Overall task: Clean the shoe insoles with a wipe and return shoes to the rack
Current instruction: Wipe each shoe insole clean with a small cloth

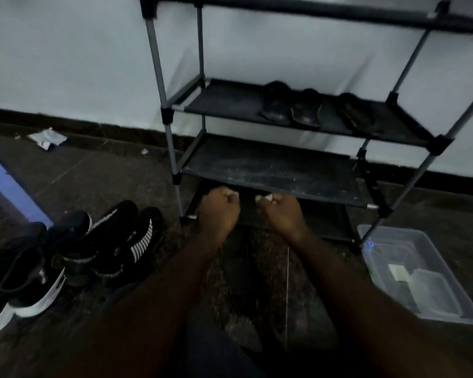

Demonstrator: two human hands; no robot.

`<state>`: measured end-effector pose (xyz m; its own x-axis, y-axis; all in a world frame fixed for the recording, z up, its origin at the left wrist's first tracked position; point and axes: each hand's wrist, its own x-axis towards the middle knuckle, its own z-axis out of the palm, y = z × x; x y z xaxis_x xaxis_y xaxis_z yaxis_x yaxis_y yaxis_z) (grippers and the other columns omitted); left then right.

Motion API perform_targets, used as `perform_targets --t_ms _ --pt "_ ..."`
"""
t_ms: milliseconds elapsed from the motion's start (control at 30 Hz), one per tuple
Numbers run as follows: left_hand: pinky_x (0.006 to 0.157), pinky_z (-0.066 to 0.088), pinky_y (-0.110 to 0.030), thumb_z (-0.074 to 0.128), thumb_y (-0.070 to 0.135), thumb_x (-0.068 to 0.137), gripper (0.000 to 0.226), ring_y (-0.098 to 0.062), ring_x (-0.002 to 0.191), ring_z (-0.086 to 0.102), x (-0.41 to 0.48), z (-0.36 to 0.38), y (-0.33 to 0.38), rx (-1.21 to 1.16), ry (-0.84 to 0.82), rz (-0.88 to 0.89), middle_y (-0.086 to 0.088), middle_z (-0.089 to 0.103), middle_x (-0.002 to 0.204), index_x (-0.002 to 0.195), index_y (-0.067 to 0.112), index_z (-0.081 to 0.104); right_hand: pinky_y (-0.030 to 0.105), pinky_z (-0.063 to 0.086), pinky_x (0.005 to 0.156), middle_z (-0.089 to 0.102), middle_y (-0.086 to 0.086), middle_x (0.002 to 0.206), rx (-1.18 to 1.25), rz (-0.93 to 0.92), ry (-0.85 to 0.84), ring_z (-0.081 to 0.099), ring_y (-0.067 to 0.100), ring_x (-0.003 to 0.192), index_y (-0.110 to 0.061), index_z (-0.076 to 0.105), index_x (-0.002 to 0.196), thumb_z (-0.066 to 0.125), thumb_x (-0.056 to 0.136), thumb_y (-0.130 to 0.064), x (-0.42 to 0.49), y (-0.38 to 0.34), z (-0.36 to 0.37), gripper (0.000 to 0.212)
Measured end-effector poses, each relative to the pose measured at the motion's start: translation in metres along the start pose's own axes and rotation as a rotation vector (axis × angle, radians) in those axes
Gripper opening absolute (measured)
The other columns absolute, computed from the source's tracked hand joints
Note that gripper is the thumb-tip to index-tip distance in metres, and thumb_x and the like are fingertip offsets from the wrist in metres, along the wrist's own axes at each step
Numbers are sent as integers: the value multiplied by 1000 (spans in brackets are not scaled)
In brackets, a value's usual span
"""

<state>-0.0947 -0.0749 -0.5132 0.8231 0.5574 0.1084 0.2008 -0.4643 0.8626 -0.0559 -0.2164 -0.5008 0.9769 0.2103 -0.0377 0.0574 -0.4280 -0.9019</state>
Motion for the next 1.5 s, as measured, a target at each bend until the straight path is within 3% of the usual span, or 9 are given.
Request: perform_targets --t_ms 200,400,500,633,833,1000,1167,1333,1500 --pt "69 59 -45 60 28 85 22 -27 72 70 66 -27 114 -211 94 160 -9 70 75 66 16 59 19 41 45 63 5 63 224 -153 246 56 12 45 -12 63 70 64 90 -19 47 -102 -41 21" --pt "53 57 -32 58 28 94 24 -29 76 69 99 -11 153 -323 -54 -29 -21 68 94 81 8 57 23 40 42 68 12 80 290 -75 279 65 21 52 -10 60 84 60 94 -20 68 -117 -50 14" --pt "43 48 -24 61 27 94 23 -20 60 65 104 -7 152 -412 -47 -106 -17 66 84 91 5 57 23 41 43 70 11 84 262 -90 275 64 17 51 -7 64 96 59 96 -22 68 -113 -50 15" --pt "37 43 -20 64 21 92 20 -16 51 60 104 -7 155 -419 -76 -144 -13 64 70 95 2 58 28 44 51 70 11 79 258 -109 284 59 14 49 -8 66 93 59 96 -21 73 -112 -50 16" --pt "42 51 -22 58 2 92 10 -17 55 62 98 -6 162 -511 -96 -231 -16 63 70 83 1 54 24 41 44 68 9 77 292 -97 261 59 13 47 -6 66 91 59 95 -20 69 -115 -49 17" --pt "40 48 -21 61 1 89 14 -17 56 64 84 -11 161 -569 -115 -240 -18 65 76 101 -5 58 27 44 48 67 11 71 285 -96 290 60 14 49 -7 66 83 59 94 -16 58 -118 -52 16" --pt "43 51 -22 61 8 89 15 -19 58 64 61 -23 158 -642 -136 -267 -18 66 77 96 -5 60 29 46 52 71 12 73 284 -126 311 61 17 51 -10 67 76 62 92 -21 42 -119 -55 19" --pt "46 53 -20 66 8 87 22 -18 60 64 24 -26 140 -699 -188 -293 -16 67 78 103 -6 61 22 41 45 70 11 71 292 -150 293 58 14 50 -10 67 70 68 87 -19 9 -105 -58 19" --pt "50 55 -19 53 -1 91 17 -19 63 64 -7 -25 125 -707 -213 -320 -17 65 76 107 -4 60 19 37 39 64 5 62 327 -114 248 55 14 47 -11 63 68 69 88 -16 -24 -79 -60 22"
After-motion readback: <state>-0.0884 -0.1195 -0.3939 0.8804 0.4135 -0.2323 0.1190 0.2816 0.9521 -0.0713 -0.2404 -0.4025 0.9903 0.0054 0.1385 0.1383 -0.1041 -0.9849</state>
